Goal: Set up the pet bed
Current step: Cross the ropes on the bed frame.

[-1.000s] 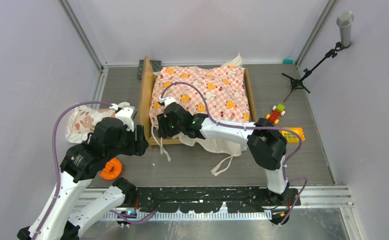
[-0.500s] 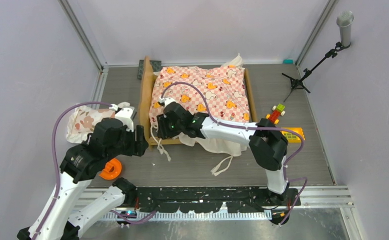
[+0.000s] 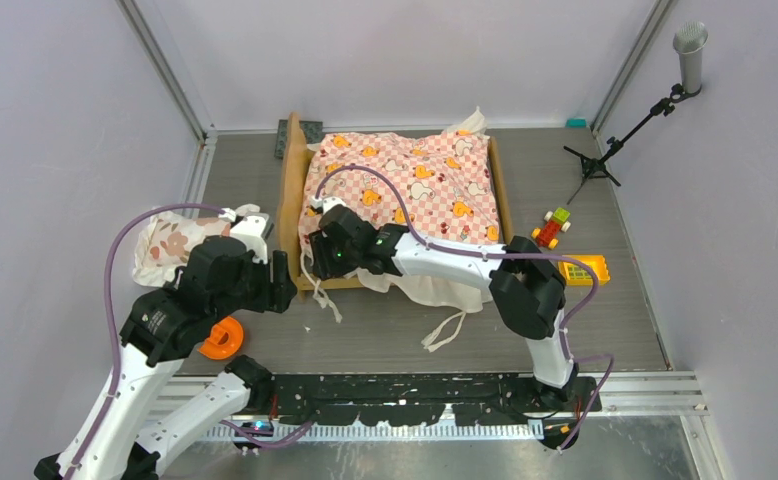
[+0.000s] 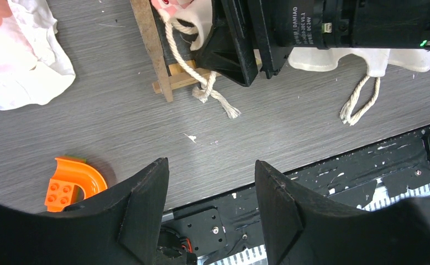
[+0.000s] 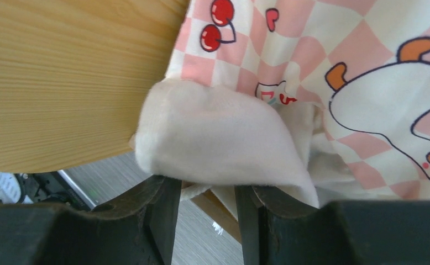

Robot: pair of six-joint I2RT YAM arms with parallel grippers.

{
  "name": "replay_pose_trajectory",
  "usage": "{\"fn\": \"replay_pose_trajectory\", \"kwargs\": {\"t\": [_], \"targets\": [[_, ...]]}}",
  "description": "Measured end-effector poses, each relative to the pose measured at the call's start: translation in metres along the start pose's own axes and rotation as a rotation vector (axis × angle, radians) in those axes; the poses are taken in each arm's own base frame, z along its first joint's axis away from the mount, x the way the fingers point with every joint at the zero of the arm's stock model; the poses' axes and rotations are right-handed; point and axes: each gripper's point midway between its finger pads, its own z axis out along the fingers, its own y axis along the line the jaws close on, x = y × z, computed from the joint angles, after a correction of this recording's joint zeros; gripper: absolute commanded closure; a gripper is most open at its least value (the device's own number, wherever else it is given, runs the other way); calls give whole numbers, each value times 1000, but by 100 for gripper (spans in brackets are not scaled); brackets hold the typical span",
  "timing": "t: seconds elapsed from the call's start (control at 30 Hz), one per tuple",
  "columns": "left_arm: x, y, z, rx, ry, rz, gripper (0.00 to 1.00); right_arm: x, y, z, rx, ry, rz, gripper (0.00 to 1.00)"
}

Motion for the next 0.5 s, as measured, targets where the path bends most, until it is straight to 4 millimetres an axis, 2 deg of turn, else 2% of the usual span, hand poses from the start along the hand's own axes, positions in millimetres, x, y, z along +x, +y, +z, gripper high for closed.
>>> {"fn": "replay_pose_trajectory", "kwargs": {"t": [0.33, 0.4, 0.5], "targets": [[1, 0, 1, 0, 2, 0, 40, 5, -9, 5, 49, 6, -1, 55], [1, 0, 1, 0, 3, 0, 40, 5, -8, 5, 49, 6, 1, 61], [1, 0, 1, 0, 2, 0, 40, 6, -6, 5, 44, 7, 8, 79]]}}
